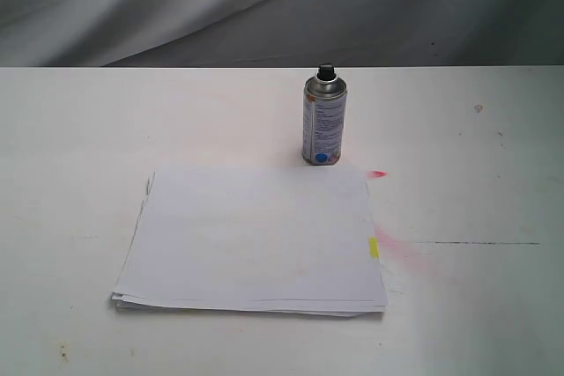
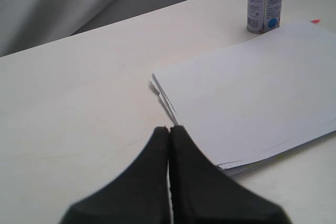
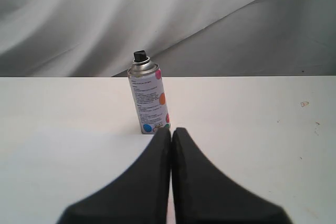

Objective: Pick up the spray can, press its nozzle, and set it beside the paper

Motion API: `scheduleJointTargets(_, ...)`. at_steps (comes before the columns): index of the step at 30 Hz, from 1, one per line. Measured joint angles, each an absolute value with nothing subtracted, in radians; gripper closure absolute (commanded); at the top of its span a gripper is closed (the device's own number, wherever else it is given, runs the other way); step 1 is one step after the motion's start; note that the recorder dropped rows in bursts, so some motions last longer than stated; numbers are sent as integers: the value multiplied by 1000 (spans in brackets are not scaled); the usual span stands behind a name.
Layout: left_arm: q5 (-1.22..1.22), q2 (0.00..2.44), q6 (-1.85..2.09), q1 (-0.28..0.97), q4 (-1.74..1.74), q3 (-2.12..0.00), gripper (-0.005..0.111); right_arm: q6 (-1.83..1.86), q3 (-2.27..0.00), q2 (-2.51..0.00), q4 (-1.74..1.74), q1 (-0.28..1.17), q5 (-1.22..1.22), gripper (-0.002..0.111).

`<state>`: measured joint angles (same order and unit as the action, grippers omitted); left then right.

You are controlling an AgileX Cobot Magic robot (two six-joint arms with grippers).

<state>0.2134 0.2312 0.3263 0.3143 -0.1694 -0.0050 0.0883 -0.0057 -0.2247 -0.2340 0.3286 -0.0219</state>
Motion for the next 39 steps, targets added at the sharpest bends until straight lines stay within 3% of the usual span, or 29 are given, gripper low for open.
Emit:
scheduleJointTargets(13,213,231,326,314,-169,-5,107,88,-14,-225,-248,329,0,108)
scheduleJointTargets(20,213,231,326,314,-169,-5,107,88,-209,-266,-253,329,193,108)
scheduleJointTargets(33,213,231,326,314,-169,-5,107,95,-646,-827,-222,329,246,108)
scheduleJointTargets(39,213,231,326,314,-169,-5,107,63,-731,-1069,-254,371,195,108)
